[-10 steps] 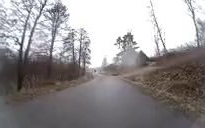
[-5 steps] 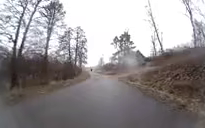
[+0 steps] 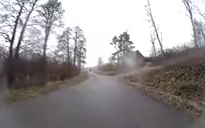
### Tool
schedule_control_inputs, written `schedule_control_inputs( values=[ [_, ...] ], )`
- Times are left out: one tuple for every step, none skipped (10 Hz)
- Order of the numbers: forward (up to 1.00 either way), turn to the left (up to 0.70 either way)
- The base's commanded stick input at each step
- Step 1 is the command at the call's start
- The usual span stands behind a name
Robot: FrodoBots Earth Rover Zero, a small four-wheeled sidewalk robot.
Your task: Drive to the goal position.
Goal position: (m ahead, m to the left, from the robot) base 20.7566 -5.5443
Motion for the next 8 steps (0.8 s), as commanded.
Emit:
schedule_control_inputs(
  values=[
    [0.70, 0.00],
    [0.70, 0.00],
    [0.70, 0.00],
    [0.70, 0.00],
    [0.70, 0.00],
    [0.70, 0.00],
    [0.70, 0.00],
    [0.70, 0.00]
  ],
)
